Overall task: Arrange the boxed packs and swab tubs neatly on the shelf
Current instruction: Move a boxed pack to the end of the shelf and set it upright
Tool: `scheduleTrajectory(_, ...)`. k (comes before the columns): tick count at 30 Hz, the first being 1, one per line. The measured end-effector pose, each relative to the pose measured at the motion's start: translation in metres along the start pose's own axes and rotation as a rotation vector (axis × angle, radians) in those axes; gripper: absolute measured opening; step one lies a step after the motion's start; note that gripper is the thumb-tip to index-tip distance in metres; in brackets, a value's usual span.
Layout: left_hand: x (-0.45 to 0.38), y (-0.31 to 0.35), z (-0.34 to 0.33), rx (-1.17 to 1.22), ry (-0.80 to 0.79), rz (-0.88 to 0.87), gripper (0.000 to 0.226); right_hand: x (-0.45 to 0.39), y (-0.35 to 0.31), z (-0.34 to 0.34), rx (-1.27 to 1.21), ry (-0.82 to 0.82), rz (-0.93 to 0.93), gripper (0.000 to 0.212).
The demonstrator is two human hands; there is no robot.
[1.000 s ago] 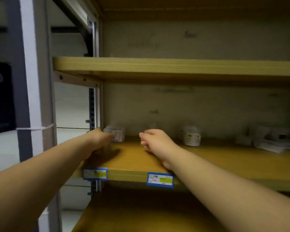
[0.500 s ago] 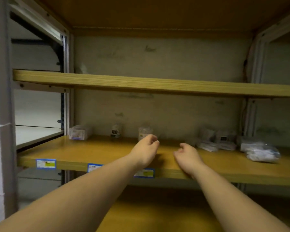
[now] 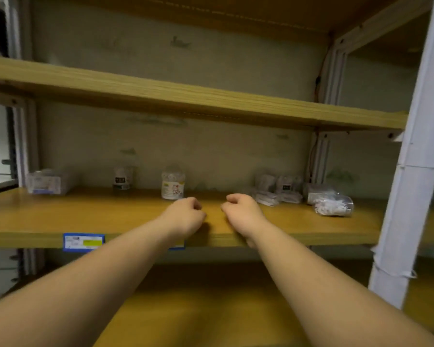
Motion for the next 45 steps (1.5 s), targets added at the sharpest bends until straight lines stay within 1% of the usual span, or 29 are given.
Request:
scheduleTrajectory(3, -0.015, 0.011, -0.009, 0.065, -0.103, 0.056, 0.033, -0.016, 0.017, 0.028, -0.073, -0.009, -0.092, 0.043)
scheduleTrajectory(4, -0.023, 0.019, -0.017, 0.082, -0.128, 0.064, 0.033, -0.024, 0.024, 0.044, -0.035, 0.026, -0.119, 0.039)
scheduleTrajectory(6, -0.050, 0.039, -0.039, 0.068, -0.146, 0.051, 0.035, -0.041, 0.040, 0.084, 0.127, 0.145, -0.150, 0.024)
scheduleTrajectory(7, -0.066, 0.049, -0.055, 0.043, -0.146, 0.036, 0.037, -0.051, 0.047, 0.103, 0.205, 0.199, -0.150, 0.025)
scheduleTrajectory(9, -0.094, 0.073, -0.083, -0.015, -0.121, 0.010, 0.039, -0.073, 0.054, 0.126, 0.324, 0.232, -0.130, 0.039)
scheduleTrajectory(12, -0.122, 0.101, -0.108, -0.086, -0.054, -0.038, 0.038, -0.103, 0.057, 0.129, 0.400, 0.070, -0.072, 0.066)
scheduleTrajectory(14, -0.136, 0.107, -0.119, -0.106, -0.019, -0.053, 0.037, -0.123, 0.059, 0.126, 0.519, -0.011, -0.022, 0.074)
scheduleTrajectory(16, -0.149, 0.100, -0.124, -0.108, 0.009, -0.031, 0.034, -0.137, 0.063, 0.125, 0.638, -0.004, 0.018, 0.075)
scheduleTrajectory(19, -0.158, 0.087, -0.127, -0.061, 0.046, 0.011, 0.031, -0.145, 0.066, 0.119, 0.725, 0.001, 0.071, 0.064)
scheduleTrajectory(20, -0.158, 0.084, -0.124, -0.006, 0.084, 0.024, 0.031, -0.145, 0.065, 0.118, 0.712, -0.010, 0.083, 0.060)
scheduleTrajectory(22, -0.155, 0.080, -0.117, 0.122, 0.174, 0.031, 0.029, -0.144, 0.063, 0.121, 0.611, -0.007, 0.136, 0.049)
scheduleTrajectory(23, -0.153, 0.079, -0.115, 0.191, 0.196, 0.034, 0.025, -0.144, 0.061, 0.123, 0.557, 0.011, 0.177, 0.044)
scheduleTrajectory(25, -0.151, 0.076, -0.115, 0.258, 0.186, 0.043, 0.021, -0.141, 0.057, 0.126, 0.496, 0.048, 0.243, 0.038)
scheduleTrajectory(27, -0.154, 0.073, -0.113, 0.235, 0.188, 0.041, 0.023, -0.138, 0.051, 0.129, 0.469, 0.099, 0.278, 0.038)
scheduleTrajectory(29, -0.156, 0.066, -0.113, 0.227, 0.198, 0.057, 0.026, -0.140, 0.054, 0.127, 0.474, 0.077, 0.258, 0.040)
scheduleTrajectory(34, -0.157, 0.063, -0.111, 0.218, 0.211, 0.066, 0.030, -0.144, 0.059, 0.129, 0.431, 0.059, 0.166, 0.025)
scheduleTrajectory(36, -0.155, 0.064, -0.109, 0.234, 0.239, 0.071, 0.028, -0.143, 0.059, 0.127, 0.419, 0.037, 0.154, 0.024)
scheduleTrajectory(39, -0.151, 0.066, -0.106, 0.203, 0.285, 0.077, 0.019, -0.143, 0.062, 0.126, 0.408, 0.025, 0.142, 0.026)
scheduleTrajectory(42, -0.145, 0.072, -0.107, 0.208, 0.286, 0.078, 0.012, -0.141, 0.065, 0.127, 0.383, 0.015, 0.127, 0.026)
scheduleTrajectory(45, -0.137, 0.080, -0.108, 0.226, 0.259, 0.101, 0.015, -0.137, 0.065, 0.131, 0.357, 0.031, 0.139, 0.025)
Point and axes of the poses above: each hand's wrist, its own x-axis away from the middle knuckle, its own z-axis out of the back of the hand, y = z × x, the point moved 7 cm from there along -x, towards the middle knuckle, and after that the axes turned 7 degrees about -z, right-handed, at the moved point
